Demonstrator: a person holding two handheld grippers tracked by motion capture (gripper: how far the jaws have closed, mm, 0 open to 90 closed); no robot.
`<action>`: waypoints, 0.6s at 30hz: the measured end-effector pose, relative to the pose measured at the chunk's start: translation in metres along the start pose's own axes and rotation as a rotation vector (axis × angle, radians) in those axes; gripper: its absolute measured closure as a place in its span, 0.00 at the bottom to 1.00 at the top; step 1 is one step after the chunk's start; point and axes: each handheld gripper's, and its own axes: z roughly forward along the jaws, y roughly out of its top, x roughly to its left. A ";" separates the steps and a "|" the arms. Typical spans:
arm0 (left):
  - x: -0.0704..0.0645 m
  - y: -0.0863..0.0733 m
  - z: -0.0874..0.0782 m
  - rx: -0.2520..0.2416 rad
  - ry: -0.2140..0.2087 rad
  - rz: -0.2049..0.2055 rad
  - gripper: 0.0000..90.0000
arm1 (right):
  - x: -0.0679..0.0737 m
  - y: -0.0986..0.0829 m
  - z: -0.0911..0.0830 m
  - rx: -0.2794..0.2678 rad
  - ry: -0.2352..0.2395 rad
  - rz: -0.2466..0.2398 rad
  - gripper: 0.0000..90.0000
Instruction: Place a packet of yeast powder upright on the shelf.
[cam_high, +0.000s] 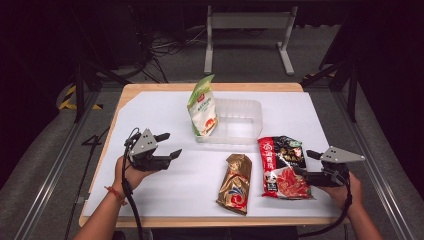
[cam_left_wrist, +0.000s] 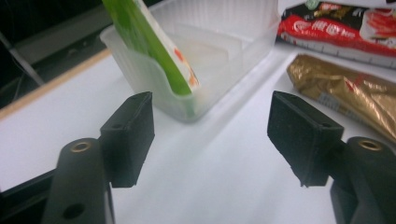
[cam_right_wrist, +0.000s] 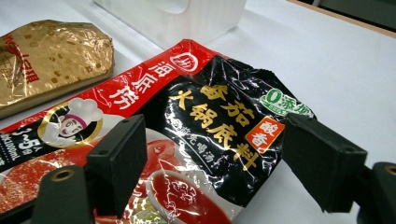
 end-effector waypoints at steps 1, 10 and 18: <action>0.000 -0.002 0.000 0.005 -0.008 -0.005 0.33 | 0.000 0.000 0.001 -0.001 0.002 0.003 0.25; -0.005 -0.010 0.019 0.077 -0.118 -0.051 0.26 | 0.002 -0.001 0.002 0.012 0.003 -0.008 0.25; -0.013 0.004 0.043 0.092 -0.224 -0.079 0.25 | 0.001 -0.004 -0.003 0.006 -0.008 -0.002 0.24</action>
